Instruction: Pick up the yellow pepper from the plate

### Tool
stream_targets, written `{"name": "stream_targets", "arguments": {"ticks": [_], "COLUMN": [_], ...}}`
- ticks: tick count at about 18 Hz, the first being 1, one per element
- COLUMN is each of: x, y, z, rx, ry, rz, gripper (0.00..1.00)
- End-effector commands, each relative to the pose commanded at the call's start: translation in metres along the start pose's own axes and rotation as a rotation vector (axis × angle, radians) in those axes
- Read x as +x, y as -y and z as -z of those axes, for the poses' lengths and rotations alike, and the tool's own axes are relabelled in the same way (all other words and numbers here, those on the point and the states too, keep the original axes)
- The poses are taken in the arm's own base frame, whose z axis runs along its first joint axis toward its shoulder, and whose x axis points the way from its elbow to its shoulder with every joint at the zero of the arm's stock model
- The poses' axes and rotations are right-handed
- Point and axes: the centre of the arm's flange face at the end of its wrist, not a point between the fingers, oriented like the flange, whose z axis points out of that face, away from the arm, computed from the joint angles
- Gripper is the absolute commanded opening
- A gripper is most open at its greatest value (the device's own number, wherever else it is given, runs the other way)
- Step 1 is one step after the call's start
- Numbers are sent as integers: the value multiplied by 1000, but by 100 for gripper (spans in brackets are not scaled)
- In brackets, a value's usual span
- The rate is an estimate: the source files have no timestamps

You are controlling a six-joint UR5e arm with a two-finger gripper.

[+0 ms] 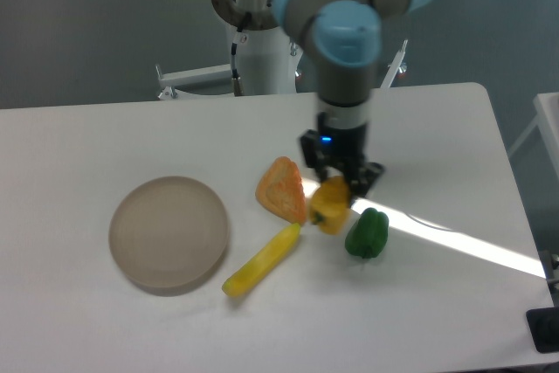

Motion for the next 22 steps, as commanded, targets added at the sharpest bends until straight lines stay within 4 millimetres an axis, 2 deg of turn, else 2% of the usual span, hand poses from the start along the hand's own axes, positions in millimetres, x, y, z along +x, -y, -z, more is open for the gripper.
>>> {"name": "stream_targets", "arguments": {"ticks": [3, 5, 22], "x": [-22, -31, -29], "y": [1, 4, 3], "z": [-9, -4, -5], "rx": [2, 4, 13], "ry": [17, 31, 29], "rz": [-1, -2, 0], "gripper": [40, 40, 40]}}
